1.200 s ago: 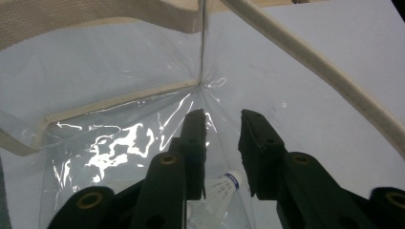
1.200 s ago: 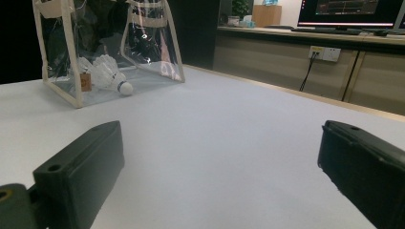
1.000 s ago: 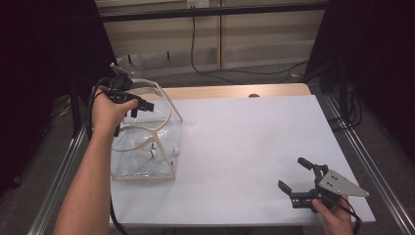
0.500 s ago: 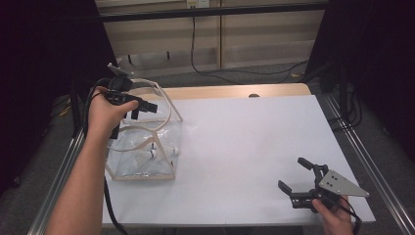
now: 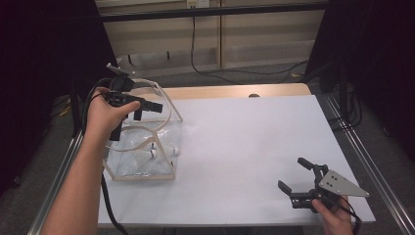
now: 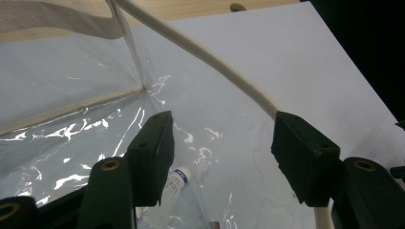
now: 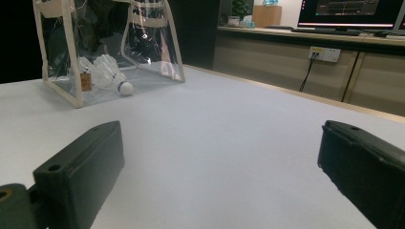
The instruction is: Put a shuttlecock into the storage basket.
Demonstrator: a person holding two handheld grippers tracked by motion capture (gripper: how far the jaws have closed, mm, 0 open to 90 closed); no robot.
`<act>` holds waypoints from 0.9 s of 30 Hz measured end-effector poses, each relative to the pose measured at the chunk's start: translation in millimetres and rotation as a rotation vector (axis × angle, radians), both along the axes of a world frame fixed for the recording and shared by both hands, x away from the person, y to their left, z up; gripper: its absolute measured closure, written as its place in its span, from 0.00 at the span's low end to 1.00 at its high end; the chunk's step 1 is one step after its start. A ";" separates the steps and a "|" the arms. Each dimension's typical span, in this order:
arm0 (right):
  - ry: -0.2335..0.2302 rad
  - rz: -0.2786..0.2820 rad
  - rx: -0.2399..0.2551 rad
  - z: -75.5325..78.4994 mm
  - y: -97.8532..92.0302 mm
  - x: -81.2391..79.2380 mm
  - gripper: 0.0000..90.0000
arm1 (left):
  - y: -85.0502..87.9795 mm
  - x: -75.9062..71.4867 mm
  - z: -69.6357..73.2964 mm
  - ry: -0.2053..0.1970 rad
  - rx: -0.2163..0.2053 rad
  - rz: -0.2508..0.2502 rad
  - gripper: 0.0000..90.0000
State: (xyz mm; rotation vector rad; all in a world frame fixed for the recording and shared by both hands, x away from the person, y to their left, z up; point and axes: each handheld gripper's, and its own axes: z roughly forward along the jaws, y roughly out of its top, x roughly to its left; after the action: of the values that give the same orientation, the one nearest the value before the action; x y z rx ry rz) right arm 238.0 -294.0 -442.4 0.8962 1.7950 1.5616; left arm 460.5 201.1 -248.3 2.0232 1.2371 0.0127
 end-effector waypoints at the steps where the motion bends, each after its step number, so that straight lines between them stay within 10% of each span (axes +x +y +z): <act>1: -0.001 0.001 0.000 0.0 0.0 0.1 0.02 | -0.1 -0.6 0.5 0.000 -0.002 -0.006 0.43; 27: -0.004 0.001 -0.003 -0.1 0.8 0.3 0.02 | -17.8 -23.9 8.1 -0.057 -0.061 -0.130 0.31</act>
State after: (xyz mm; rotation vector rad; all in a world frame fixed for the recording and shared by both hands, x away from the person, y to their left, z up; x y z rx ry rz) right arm 238.3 -293.2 -442.6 0.8899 1.7945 1.5597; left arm 436.6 183.3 -240.2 2.0325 1.0571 -0.0293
